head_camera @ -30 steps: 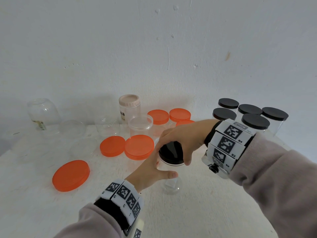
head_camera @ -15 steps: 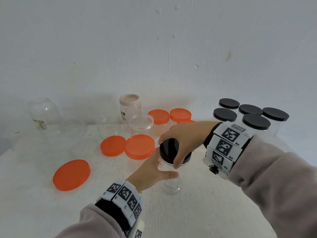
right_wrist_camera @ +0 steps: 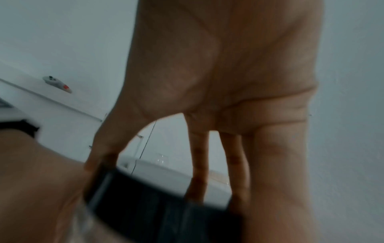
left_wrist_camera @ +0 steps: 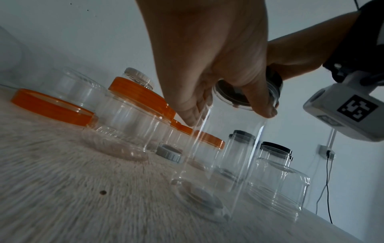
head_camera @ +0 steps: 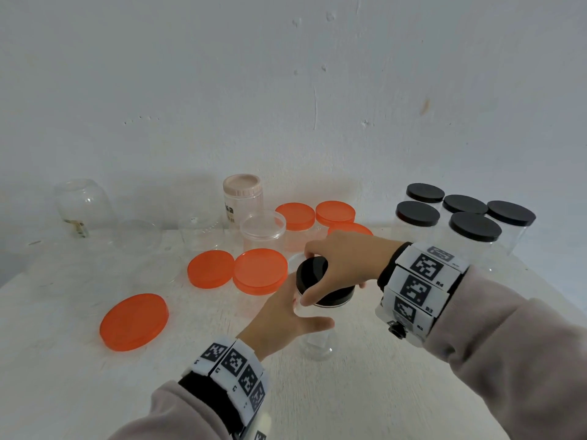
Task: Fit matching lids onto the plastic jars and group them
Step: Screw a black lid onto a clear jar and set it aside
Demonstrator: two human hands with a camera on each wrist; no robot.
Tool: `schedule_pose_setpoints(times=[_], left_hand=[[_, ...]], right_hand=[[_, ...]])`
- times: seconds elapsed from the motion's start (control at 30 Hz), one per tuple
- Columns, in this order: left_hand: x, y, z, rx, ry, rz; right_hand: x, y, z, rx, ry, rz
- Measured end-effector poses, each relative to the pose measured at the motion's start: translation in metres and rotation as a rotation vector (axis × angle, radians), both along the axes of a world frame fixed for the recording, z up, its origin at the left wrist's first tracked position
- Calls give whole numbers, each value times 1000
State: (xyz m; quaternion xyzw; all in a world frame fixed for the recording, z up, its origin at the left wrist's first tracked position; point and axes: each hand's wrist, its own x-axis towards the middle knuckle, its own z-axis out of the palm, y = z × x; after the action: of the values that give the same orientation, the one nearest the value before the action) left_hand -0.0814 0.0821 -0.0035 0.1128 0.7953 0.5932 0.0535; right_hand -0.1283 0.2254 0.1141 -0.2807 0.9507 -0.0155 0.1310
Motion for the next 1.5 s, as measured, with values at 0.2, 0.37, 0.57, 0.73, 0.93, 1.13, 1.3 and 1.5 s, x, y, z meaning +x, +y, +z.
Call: schedule_pose_setpoints(times=[0.2,0.37,0.57,0.73,0.93,1.13,1.3,1.5], left_hand=[[-2,0,-3,3,-19,-4],[-2,0,-5,10,-8,5],[0,0,-3,15,7,12],[0,0,-3,6,2,0],[-1,0,-5,0,-11,10],[-1,0,-6,3,-4,9],[-2,0,-6,2,-8,3],[-2,0,-7,2,-4,11]], right_hand=[[-2,-6,20,192,-156,84],[-2,-3,20,126,-93,153],[-3,-2,4,0,35,59],[-3,-1,5,37,-40,12],[-8,0,17,101,-159,132],[-10,0,6,13,-65,51],[-7,-2,9,117,-109,25],[-8,-3,17,151,-159,129]])
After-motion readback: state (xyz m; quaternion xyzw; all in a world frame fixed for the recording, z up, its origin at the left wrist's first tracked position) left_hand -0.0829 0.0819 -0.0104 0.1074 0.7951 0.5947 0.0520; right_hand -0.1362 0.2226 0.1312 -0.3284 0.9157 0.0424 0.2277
